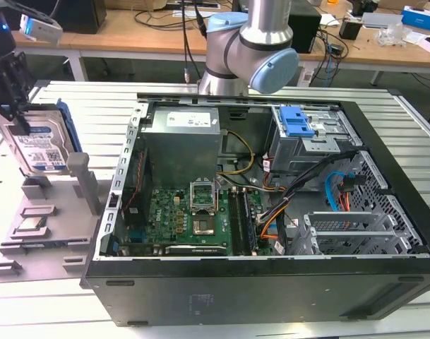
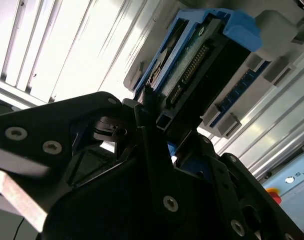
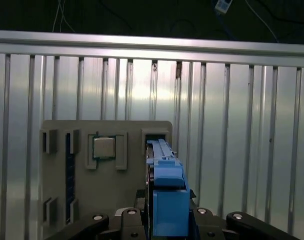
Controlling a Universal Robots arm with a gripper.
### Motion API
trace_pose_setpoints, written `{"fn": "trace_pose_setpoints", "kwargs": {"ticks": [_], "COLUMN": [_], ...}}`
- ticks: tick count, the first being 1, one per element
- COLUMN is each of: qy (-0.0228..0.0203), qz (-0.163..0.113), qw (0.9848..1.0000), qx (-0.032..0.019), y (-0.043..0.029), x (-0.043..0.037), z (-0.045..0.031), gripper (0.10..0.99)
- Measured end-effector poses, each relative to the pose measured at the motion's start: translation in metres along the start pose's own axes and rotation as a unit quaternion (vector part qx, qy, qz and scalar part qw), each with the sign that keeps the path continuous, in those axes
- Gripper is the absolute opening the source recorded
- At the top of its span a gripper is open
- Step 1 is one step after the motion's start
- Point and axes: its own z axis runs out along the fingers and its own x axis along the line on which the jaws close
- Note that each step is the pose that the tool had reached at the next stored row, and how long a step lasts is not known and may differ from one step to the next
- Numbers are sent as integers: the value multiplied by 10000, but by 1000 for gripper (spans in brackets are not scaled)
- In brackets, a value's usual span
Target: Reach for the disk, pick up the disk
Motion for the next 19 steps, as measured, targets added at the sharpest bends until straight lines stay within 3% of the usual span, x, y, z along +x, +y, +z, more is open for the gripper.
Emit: {"fn": "trace_pose_setpoints", "kwargs": {"ticks": [19], "qy": [0], "qz": [0], "qw": [10000], "qx": [0], "y": [-10], "x": [-4], "z": [-219], "gripper": [369]}}
